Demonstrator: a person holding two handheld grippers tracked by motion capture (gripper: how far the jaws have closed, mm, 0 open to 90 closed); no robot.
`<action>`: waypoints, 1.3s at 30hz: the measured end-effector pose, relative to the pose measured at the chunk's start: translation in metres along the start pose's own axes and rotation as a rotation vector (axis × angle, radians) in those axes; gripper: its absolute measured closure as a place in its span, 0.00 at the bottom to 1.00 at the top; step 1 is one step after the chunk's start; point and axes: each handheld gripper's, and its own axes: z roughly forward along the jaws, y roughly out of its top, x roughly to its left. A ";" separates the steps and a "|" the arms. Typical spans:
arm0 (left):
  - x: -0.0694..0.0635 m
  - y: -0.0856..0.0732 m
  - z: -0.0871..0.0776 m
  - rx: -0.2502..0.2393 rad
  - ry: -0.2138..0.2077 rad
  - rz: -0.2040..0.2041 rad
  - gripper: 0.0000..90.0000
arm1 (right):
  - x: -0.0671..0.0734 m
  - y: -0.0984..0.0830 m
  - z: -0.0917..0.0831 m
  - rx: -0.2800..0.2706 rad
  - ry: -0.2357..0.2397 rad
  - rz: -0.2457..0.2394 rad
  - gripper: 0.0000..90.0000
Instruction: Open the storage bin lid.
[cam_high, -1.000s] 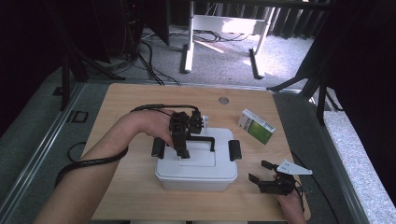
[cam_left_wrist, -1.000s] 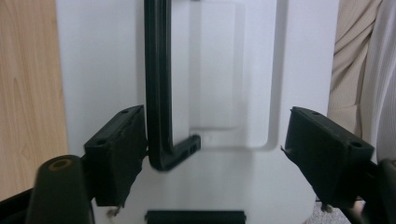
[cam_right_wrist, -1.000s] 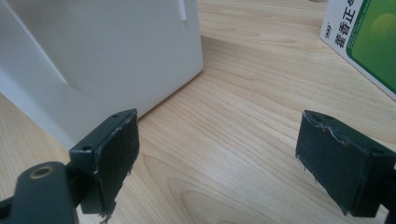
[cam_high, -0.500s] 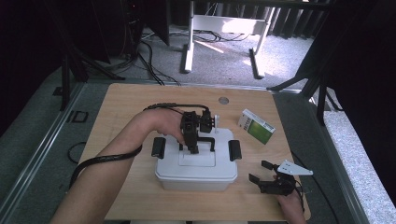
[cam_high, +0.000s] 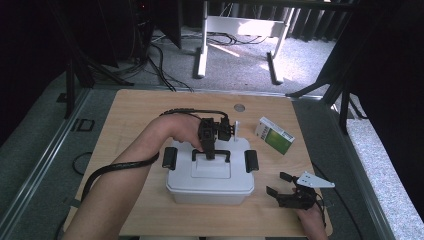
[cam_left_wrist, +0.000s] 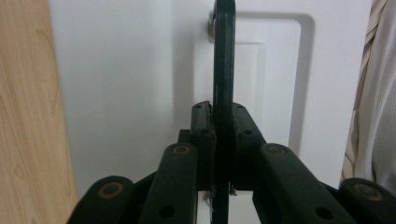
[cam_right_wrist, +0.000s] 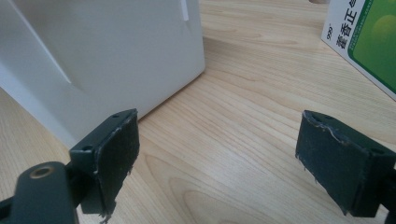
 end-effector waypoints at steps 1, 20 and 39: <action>0.000 0.001 0.000 0.002 -0.006 0.000 0.93 | 0.000 0.000 0.000 0.000 0.000 0.000 0.15; -0.004 0.004 -0.006 0.015 0.032 0.004 0.94 | 0.000 0.000 0.001 0.002 0.003 0.002 0.15; -0.010 -0.024 -0.042 -0.036 0.054 -0.034 0.94 | 0.000 0.000 0.001 0.004 0.003 0.009 0.15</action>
